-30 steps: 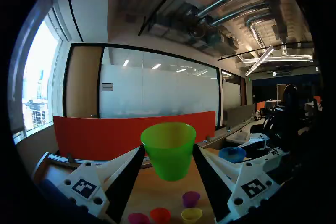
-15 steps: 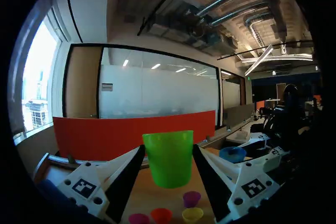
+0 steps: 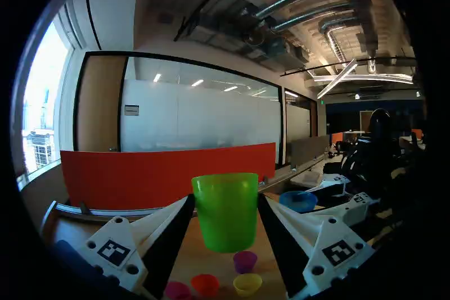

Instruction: Pour water

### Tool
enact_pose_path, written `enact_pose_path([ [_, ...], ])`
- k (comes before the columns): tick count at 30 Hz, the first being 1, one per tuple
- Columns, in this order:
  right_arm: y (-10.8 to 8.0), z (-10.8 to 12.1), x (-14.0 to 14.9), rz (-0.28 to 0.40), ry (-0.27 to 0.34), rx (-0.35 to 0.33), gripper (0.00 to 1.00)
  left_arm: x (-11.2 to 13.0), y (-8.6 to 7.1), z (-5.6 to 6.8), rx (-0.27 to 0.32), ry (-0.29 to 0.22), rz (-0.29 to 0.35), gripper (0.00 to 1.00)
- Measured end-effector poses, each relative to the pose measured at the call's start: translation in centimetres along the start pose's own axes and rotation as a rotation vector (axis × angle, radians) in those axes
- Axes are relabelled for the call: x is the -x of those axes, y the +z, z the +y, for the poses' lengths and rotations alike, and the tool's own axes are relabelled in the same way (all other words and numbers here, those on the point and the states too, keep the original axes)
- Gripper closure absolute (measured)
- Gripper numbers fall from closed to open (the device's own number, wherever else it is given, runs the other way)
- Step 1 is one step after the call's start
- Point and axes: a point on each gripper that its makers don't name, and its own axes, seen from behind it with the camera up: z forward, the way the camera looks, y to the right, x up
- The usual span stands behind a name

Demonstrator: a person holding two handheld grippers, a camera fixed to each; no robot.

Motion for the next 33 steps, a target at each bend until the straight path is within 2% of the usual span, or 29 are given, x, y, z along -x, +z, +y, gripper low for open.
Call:
enact_pose_path([
  [8,-0.1,0.1,-0.6,0.011,-0.002,0.003,0.09,0.8,-0.3,0.7,0.042,-0.005,-0.025,0.19],
  [17,-0.1,-0.1,-1.1,0.015,-0.005,0.000,0.09,0.3,-0.5,1.9,0.085,-0.046,-0.006,0.19],
  [26,0.1,-0.5,-1.9,0.027,-0.008,-0.010,0.09,0.7,-0.8,3.4,0.126,-0.040,-0.020,0.19],
  [33,0.5,-1.0,-2.4,0.034,-0.014,-0.020,0.09,1.0,-1.1,4.1,0.141,-0.031,-0.031,0.19],
])
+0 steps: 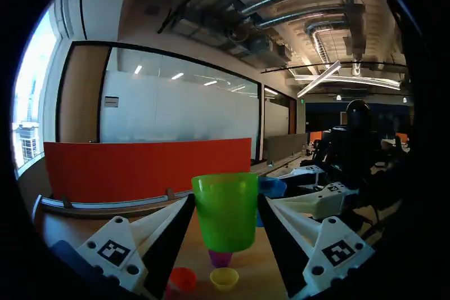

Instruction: Pour water

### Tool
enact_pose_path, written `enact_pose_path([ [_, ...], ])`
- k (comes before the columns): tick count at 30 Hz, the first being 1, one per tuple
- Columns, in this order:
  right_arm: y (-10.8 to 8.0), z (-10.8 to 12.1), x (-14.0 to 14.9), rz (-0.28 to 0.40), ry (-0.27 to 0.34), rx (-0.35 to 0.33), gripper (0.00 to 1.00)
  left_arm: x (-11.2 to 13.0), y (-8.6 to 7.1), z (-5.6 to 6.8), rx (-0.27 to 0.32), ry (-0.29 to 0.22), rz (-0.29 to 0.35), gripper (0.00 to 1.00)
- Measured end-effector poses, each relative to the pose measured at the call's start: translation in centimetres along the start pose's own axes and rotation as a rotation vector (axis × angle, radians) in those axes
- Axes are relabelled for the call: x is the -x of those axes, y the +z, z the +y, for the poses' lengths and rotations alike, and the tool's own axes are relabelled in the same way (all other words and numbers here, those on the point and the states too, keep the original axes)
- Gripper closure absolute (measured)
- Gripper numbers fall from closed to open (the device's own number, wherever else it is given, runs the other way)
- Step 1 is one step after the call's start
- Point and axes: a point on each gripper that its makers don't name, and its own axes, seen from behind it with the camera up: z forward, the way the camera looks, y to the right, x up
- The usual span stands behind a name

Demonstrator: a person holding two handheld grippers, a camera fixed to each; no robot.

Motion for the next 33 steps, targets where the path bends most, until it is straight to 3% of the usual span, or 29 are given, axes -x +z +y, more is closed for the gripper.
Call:
enact_pose_path([
  [11,0.4,-0.5,-0.3,0.002,-0.022,-0.013,0.09,0.6,-0.4,0.6,0.018,0.018,-0.016,0.19],
  [20,0.8,-0.8,-1.5,0.004,-0.048,-0.025,0.09,0.3,-0.7,1.2,0.037,0.040,0.012,0.19],
  [26,1.0,-0.8,-2.7,0.000,-0.090,-0.044,0.09,1.2,-0.7,1.1,0.038,0.079,0.008,0.19],
  [33,1.4,-0.6,-3.4,-0.014,-0.144,-0.066,0.09,2.5,-0.7,0.6,0.033,0.079,-0.023,0.19],
])
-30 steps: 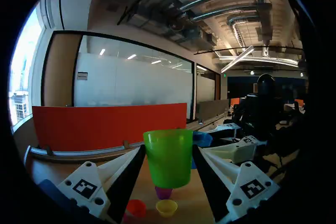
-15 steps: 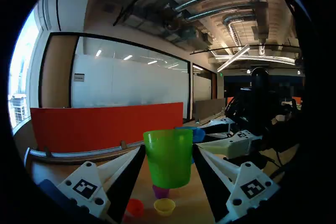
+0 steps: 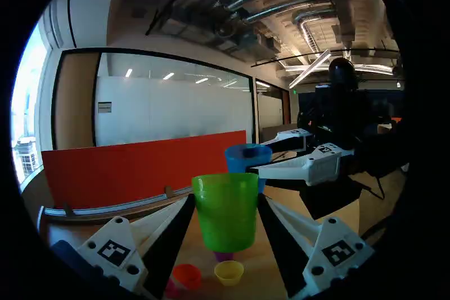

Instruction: Pour water

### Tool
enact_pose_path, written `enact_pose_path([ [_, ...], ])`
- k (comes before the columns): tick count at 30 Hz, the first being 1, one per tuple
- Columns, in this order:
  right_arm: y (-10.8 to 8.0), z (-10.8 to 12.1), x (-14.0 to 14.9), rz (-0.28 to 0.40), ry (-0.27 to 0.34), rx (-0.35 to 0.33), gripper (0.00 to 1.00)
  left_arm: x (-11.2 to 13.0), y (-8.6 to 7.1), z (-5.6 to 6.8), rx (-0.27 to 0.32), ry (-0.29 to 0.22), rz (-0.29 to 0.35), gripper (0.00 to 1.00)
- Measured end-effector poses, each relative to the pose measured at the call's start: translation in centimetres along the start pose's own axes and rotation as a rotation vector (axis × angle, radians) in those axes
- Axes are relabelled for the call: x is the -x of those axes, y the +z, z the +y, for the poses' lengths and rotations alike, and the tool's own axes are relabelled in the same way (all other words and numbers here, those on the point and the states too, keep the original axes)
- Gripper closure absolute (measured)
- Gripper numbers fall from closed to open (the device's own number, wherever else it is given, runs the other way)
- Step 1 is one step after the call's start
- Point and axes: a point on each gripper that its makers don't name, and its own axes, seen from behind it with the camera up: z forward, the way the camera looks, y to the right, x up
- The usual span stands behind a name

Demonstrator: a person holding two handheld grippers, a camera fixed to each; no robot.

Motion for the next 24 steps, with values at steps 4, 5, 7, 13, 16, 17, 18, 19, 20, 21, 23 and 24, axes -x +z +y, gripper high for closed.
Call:
enact_pose_path([
  [4,0.1,0.2,-0.3,-0.002,-0.025,-0.009,0.09,0.2,0.0,-0.2,-0.002,0.000,-0.006,0.19],
  [5,0.1,0.3,-0.4,-0.002,-0.032,-0.011,0.09,0.3,0.0,-0.3,-0.003,0.000,-0.007,0.19],
  [7,0.1,0.4,-0.5,-0.004,-0.046,-0.015,0.09,0.4,0.1,-0.3,-0.002,0.002,-0.006,0.20],
  [13,0.3,0.5,-0.9,-0.012,-0.096,-0.030,0.09,0.7,0.3,-0.1,0.009,0.002,-0.009,0.20],
  [16,0.4,0.5,-1.0,-0.015,-0.119,-0.039,0.09,0.9,0.4,0.0,0.014,-0.001,-0.009,0.19],
  [17,0.4,0.5,-1.1,-0.016,-0.128,-0.043,0.09,1.0,0.5,0.0,0.016,-0.002,-0.009,0.19],
  [18,0.5,0.6,-1.2,-0.017,-0.137,-0.045,0.09,1.1,0.5,0.0,0.017,-0.004,-0.010,0.19],
  [19,0.5,0.6,-1.2,-0.018,-0.146,-0.048,0.09,1.2,0.6,0.0,0.019,-0.005,-0.010,0.19],
  [20,0.6,0.6,-1.3,-0.019,-0.156,-0.051,0.09,1.3,0.6,0.0,0.020,-0.007,-0.011,0.19],
  [21,0.6,0.6,-1.3,-0.021,-0.165,-0.054,0.09,1.4,0.7,0.1,0.021,-0.008,-0.012,0.19],
  [23,0.7,0.5,-1.4,-0.024,-0.182,-0.061,0.09,1.5,0.8,0.1,0.024,-0.011,-0.013,0.19],
  [24,0.8,0.5,-1.5,-0.026,-0.189,-0.065,0.09,1.6,0.8,0.2,0.025,-0.012,-0.013,0.19],
])
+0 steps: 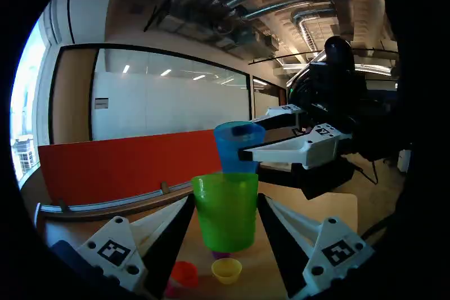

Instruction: Pour water

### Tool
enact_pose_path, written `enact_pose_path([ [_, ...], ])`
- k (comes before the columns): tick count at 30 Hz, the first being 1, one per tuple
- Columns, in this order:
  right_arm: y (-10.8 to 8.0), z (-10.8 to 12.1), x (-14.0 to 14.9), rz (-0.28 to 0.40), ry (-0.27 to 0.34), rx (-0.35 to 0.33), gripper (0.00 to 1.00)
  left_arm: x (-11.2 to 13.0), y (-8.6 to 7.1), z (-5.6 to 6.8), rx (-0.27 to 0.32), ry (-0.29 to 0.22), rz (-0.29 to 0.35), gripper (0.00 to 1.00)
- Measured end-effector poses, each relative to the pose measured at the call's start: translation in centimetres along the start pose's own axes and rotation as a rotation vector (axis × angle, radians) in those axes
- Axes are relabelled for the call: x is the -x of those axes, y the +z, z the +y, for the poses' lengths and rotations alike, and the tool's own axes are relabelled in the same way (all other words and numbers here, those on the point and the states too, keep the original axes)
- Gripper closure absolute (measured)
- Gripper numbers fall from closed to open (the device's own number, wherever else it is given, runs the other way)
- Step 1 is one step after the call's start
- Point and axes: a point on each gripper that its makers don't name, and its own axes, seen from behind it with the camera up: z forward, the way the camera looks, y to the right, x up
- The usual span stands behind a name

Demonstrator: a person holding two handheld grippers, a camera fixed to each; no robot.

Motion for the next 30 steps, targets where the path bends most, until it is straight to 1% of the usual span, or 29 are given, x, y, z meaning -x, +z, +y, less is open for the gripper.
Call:
enact_pose_path([
  [6,0.24,0.01,-0.32,-0.002,-0.030,-0.020,0.09,0.04,0.20,0.15,0.005,-0.007,0.001,0.20],
  [14,0.40,0.19,-0.40,-0.005,-0.049,-0.032,0.09,-0.08,0.34,0.14,0.005,-0.018,0.008,0.19],
  [23,0.47,0.32,-0.54,0.000,-0.040,-0.025,0.09,-0.56,0.35,0.00,0.002,-0.033,0.022,0.19],
  [30,0.34,0.52,-0.36,0.000,-0.026,-0.016,0.09,-0.91,0.30,-0.02,0.001,-0.027,0.025,0.20],
])
